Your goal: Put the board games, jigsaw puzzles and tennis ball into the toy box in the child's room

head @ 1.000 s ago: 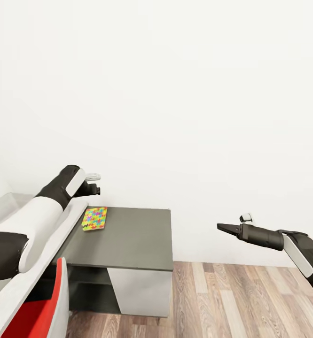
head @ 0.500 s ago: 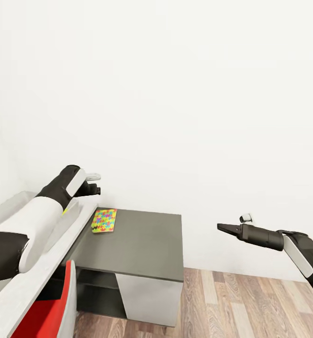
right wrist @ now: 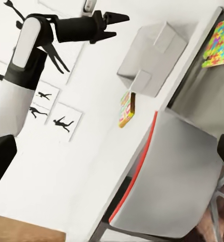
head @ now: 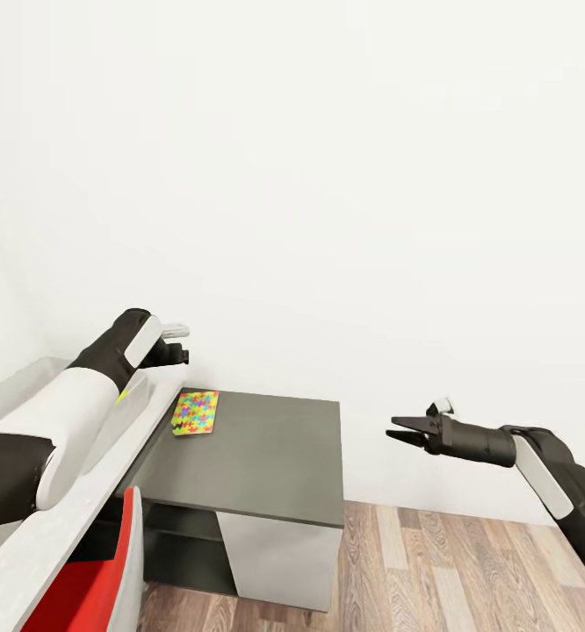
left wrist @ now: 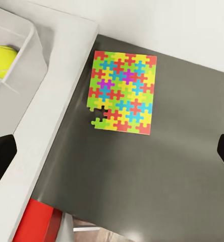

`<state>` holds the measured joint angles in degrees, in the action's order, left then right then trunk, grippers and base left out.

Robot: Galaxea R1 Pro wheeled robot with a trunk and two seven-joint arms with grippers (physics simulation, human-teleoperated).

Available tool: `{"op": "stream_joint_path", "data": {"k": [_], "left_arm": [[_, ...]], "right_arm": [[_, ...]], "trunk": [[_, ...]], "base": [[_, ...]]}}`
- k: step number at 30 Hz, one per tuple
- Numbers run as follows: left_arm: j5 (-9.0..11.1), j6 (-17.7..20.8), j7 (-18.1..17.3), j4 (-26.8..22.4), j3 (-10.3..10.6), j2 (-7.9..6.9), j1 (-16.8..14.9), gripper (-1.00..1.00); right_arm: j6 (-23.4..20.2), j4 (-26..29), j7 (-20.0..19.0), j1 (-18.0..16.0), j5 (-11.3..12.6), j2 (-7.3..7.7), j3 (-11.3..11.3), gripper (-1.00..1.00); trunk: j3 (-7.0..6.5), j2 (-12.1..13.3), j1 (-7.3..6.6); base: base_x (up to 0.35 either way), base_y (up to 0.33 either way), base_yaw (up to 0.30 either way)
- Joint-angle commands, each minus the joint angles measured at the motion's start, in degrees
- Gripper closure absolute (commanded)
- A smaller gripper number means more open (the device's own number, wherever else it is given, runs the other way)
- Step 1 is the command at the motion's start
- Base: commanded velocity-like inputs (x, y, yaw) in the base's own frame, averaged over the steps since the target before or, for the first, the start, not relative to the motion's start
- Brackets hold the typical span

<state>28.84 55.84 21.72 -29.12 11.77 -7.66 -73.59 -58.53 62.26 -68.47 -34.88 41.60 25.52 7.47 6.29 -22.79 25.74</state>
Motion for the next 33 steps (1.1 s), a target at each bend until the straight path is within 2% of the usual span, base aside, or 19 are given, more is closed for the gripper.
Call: {"op": "stream_joint_path", "data": {"k": [1,4,7,11,16,23,25,28,30,33], "left_arm": [[0.6,0.1,0.4,-0.1,0.4,-0.08,-0.1,-1.0],[0.6,0.1,0.4,-0.1,0.5,-0.07,-0.1,-1.0],[0.6,0.1,0.4,-0.1,0.5,-0.07,-0.1,-1.0],[0.6,0.1,0.4,-0.1,0.5,-0.07,-0.1,-1.0],[0.6,0.1,0.4,-0.1,0.5,-0.07,-0.1,-1.0],[0.6,0.1,0.4,-0.1,0.5,-0.07,-0.1,-1.0],[0.6,0.1,0.4,-0.1,0.5,-0.07,0.0,-1.0],[0.6,0.1,0.4,-0.1,0.5,0.02,0.0,-1.0],[0.6,0.1,0.4,-0.1,0.5,0.09,0.0,-1.0],[0.6,0.1,0.4,-0.1,0.5,0.28,0.0,-1.0]], "right_arm": [[-0.5,1.4,-0.1,0.6,0.7,-0.45,0.1,-1.0],[-1.3,10.0,0.1,4.2,4.3,-1.94,-0.1,-1.0],[-1.5,18.5,0.7,8.0,8.3,-2.21,-0.5,-1.0],[-1.5,21.9,3.4,10.6,10.7,-2.19,-2.9,-1.0],[-1.5,22.7,5.3,11.4,11.8,-2.52,-4.8,-1.0],[-1.5,23.4,6.2,11.6,12.2,-3.05,-4.7,-1.0],[-1.4,23.5,7.2,11.6,12.2,-4.09,-4.7,-1.0],[-1.4,23.4,10.9,11.6,12.2,-7.06,-4.9,-1.0],[-1.4,23.5,13.1,11.6,12.2,-8.27,-4.9,-1.0],[-1.3,23.5,15.0,11.6,12.3,-9.07,-4.9,-1.0]], "trunk": [[0.13,-0.1,0.04],[0.13,-0.1,0.04],[0.13,-0.1,0.04],[0.13,-0.1,0.04],[0.13,-0.1,0.04],[0.13,-0.1,0.04],[0.13,-0.1,0.04],[0.13,-0.1,0.04],[0.13,-0.1,0.04],[0.13,-0.1,0.04]], "base": [[0.0,0.0,0.0],[0.0,0.0,0.0],[0.0,0.0,0.0],[0.0,0.0,0.0],[0.0,0.0,0.0],[0.0,0.0,0.0],[0.0,0.0,0.0],[0.005,0.0,0.0],[0.046,0.0,0.0],[0.135,0.0,0.0]]}}
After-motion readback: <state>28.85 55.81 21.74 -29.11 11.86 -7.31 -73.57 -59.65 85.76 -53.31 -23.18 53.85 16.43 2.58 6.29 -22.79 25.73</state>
